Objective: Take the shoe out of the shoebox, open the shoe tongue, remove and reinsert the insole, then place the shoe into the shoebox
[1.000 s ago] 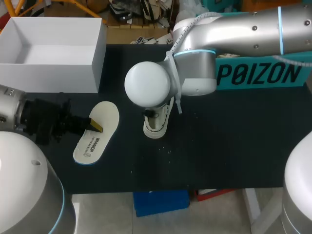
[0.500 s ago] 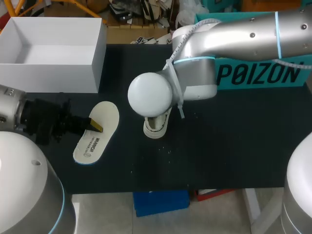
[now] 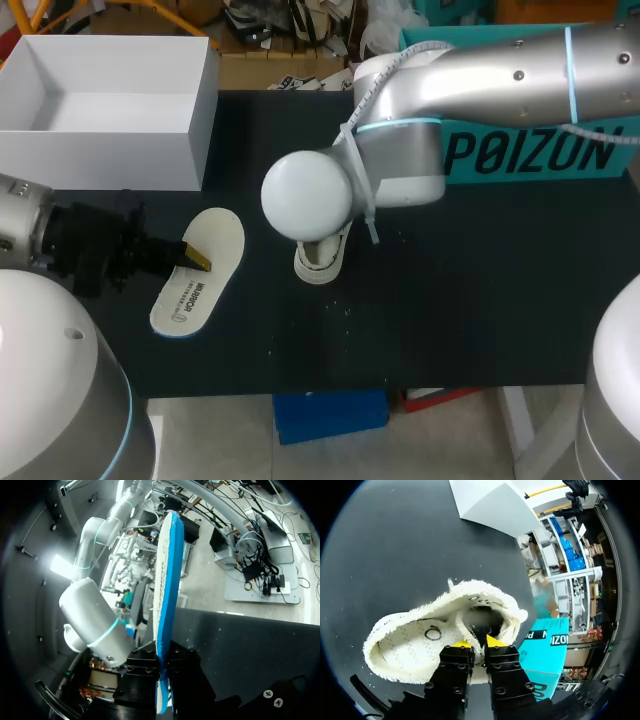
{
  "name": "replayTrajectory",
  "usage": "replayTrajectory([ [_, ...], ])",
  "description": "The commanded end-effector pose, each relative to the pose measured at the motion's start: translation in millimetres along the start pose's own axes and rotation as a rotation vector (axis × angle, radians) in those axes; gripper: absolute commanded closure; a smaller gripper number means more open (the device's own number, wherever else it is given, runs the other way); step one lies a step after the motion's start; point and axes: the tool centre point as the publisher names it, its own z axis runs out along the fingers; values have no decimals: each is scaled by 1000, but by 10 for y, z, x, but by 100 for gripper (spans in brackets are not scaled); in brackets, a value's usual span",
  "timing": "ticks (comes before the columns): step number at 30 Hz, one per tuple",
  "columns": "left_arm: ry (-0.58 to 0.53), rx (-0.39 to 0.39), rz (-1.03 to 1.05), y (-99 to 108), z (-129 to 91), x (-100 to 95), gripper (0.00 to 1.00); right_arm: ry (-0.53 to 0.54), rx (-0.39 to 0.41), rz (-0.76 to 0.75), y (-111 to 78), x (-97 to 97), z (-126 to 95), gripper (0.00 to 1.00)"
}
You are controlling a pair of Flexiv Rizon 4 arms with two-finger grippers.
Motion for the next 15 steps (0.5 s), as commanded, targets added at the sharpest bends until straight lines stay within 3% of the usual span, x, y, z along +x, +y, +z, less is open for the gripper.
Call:
replayTrajectory([
  [1,4,-1,0,-8,-5,-5,100,1,10,-7,2,-12,-21,100],
  [7,4,-1,0,-8,-5,-5,100,-8,22,-79,59,-108,-76,100],
  [15,4,-1,0,-8,-5,-5,100,-39,34,-179,275,-269,-76,100],
])
